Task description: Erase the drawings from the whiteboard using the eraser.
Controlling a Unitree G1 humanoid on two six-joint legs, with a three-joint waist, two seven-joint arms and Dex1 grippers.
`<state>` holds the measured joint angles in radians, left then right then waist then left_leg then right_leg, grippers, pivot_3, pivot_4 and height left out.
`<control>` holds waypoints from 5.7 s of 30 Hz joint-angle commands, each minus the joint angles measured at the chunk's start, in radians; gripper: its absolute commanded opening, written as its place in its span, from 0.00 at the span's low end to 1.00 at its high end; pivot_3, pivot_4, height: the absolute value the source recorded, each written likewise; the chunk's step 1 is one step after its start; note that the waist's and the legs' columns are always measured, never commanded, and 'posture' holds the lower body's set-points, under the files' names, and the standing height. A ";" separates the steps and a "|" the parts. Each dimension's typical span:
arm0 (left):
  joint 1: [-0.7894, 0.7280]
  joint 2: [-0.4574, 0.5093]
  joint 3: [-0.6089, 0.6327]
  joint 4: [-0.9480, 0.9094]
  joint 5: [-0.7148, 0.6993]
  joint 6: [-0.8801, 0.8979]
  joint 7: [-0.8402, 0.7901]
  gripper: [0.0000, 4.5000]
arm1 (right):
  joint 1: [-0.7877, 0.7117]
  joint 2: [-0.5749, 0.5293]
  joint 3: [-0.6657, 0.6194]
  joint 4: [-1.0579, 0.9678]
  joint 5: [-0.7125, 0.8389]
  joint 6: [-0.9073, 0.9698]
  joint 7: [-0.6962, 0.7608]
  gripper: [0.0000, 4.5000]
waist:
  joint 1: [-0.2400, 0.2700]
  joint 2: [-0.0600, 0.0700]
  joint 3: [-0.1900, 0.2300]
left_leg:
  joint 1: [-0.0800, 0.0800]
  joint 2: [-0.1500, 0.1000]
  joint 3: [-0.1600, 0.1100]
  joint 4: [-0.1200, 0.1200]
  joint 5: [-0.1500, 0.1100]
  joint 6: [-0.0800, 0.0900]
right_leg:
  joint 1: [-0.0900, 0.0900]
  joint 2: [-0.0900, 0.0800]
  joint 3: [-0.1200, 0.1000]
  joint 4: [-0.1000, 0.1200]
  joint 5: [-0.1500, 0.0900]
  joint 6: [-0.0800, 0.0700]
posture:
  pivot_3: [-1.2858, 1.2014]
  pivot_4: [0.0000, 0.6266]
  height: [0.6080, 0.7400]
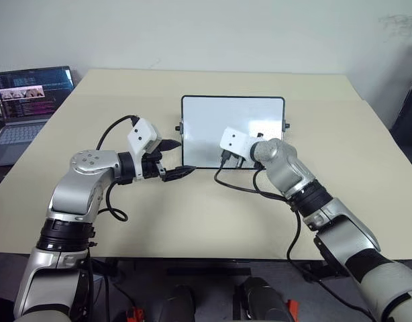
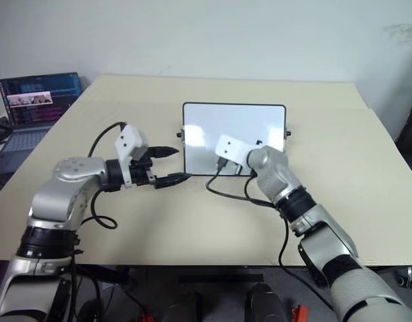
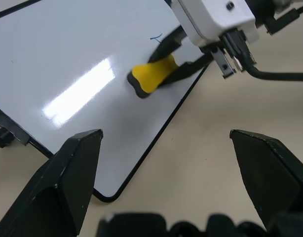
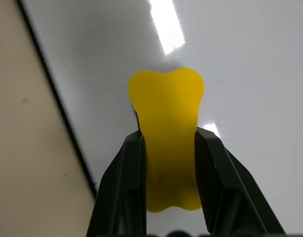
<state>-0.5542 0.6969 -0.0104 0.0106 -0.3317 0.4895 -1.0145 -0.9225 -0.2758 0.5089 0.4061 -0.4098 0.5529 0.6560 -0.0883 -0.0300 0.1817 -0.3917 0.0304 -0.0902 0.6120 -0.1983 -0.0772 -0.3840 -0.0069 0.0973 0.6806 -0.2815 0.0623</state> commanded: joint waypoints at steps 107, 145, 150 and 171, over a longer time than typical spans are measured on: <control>-0.110 0.111 0.067 0.084 0.003 -0.079 -0.058 1.00 | 0.071 -0.247 -0.192 -0.131 0.058 -0.113 -0.152 0.22 | -0.002 0.004 0.010 | -0.023 -0.001 0.001 0.007 -0.005 -0.005 | -0.022 -0.001 -0.001 0.011 -0.005 -0.004 | 0.52 0.24 1.00; -0.123 0.086 0.041 0.067 -0.017 -0.055 -0.081 1.00 | 0.060 -0.090 -0.232 -0.274 0.102 0.215 -0.066 0.22 | 0.000 0.003 0.009 | -0.023 0.000 -0.003 0.016 -0.002 -0.003 | -0.020 0.002 0.000 0.016 0.000 -0.003 | 0.52 0.24 1.00; -0.130 -0.091 -0.027 -0.058 -0.126 0.021 -0.085 1.00 | 0.028 -0.135 -0.369 -0.658 0.325 0.667 0.126 0.22 | 0.010 0.007 0.012 | -0.027 -0.001 -0.005 0.016 -0.002 -0.003 | -0.022 0.001 -0.002 0.016 0.000 -0.003 | 0.52 0.24 1.00; -0.294 -0.676 -0.313 0.422 0.132 -0.380 0.000 1.00 | 0.370 -0.546 -0.879 -0.521 0.493 0.793 -0.001 0.22 | 0.028 0.011 0.010 | -0.028 -0.002 0.002 0.011 -0.004 0.000 | -0.020 -0.001 0.002 0.001 0.001 -0.001 | 0.52 0.24 1.00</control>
<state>-0.8285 0.0316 -0.3236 0.4285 -0.2116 0.1426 -1.0248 -0.5460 -0.8103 -0.3357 -0.1036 0.0644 1.3763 0.6662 -0.0604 -0.0190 0.1914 -0.4189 0.0282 -0.0876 0.6234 -0.2018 -0.0776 -0.4044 -0.0074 0.1006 0.6817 -0.2801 0.0612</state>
